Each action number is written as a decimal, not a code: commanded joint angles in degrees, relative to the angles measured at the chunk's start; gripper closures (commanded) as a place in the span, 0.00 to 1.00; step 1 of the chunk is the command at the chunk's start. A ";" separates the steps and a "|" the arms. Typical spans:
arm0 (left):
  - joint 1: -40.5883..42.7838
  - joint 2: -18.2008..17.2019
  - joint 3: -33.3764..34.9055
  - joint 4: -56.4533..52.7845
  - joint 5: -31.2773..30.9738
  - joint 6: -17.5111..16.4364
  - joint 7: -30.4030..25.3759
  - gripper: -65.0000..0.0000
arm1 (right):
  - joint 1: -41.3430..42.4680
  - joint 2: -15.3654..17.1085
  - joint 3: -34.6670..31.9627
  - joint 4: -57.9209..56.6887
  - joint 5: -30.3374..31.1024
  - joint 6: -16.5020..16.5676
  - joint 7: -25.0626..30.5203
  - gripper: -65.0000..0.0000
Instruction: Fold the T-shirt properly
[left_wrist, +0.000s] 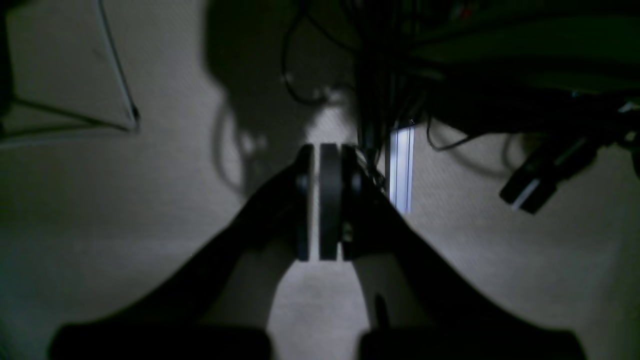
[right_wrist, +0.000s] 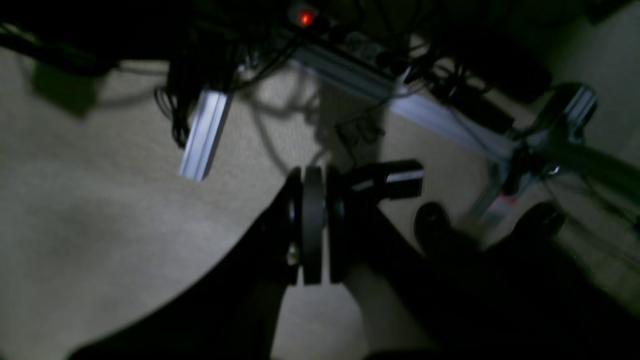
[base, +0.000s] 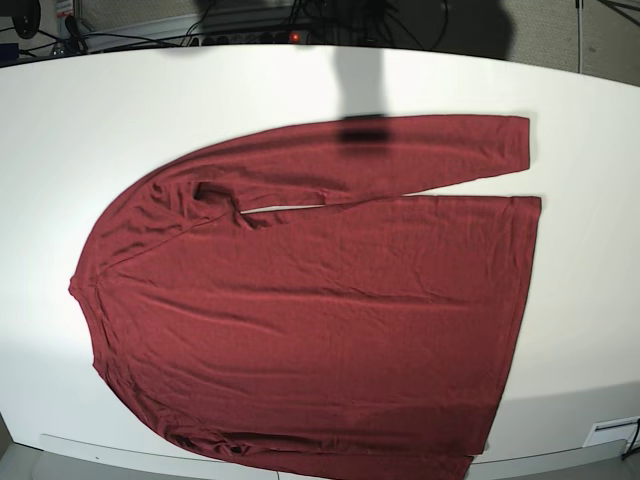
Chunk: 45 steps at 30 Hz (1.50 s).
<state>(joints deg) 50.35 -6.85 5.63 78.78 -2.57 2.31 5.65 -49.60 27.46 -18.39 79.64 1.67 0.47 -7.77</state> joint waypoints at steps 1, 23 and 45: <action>2.36 -0.31 0.02 3.06 0.24 -0.11 -0.28 0.95 | -2.75 1.38 0.04 3.41 0.11 -2.78 0.48 0.96; 9.94 -2.93 -0.02 43.04 27.71 -5.11 8.39 0.95 | -19.58 21.53 0.04 42.95 -22.25 -25.42 -12.59 0.96; -14.99 -10.21 0.00 32.06 38.21 -29.53 18.51 0.63 | -6.12 30.77 0.04 43.58 -22.29 -25.38 -24.39 0.96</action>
<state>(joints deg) 35.27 -16.58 5.74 109.89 35.59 -27.64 24.62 -55.40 57.69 -18.52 122.26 -19.84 -23.77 -32.53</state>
